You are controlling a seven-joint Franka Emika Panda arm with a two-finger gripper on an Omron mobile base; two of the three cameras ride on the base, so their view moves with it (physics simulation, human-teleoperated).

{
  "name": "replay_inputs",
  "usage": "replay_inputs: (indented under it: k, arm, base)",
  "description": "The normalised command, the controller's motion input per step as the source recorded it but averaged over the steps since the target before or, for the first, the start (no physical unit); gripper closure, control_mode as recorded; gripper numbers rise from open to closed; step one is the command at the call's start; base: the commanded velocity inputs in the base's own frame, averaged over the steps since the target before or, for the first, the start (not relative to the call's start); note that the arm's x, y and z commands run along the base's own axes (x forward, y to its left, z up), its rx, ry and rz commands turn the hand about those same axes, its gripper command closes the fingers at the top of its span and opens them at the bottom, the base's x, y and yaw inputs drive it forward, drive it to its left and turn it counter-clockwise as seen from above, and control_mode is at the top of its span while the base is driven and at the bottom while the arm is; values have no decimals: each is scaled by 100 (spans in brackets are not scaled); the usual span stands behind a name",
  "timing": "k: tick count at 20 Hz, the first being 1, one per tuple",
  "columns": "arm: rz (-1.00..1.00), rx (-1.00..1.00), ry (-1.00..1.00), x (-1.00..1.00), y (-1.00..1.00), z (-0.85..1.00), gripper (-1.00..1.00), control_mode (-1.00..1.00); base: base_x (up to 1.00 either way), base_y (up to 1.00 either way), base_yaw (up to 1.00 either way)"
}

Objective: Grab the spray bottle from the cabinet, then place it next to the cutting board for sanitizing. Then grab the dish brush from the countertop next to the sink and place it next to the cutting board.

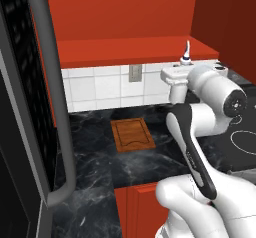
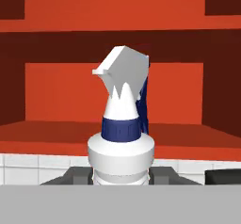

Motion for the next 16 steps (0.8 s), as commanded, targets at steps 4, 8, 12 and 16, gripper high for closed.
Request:
replay_inputs:
  k: [4,8,12,16]
  arm:
    - [3,-3,34,-15,-3,-3,100,-100]
    - [3,-6,22,-14,0,-27,100,-100]
    - [0,0,0,-16,0,-20,100,-100]
    - [2,-1,4,2,-2,-51,100,-100]
  base:
    - [0,0,0]
    - [0,0,0]
    - [0,0,0]
    - [0,0,0]
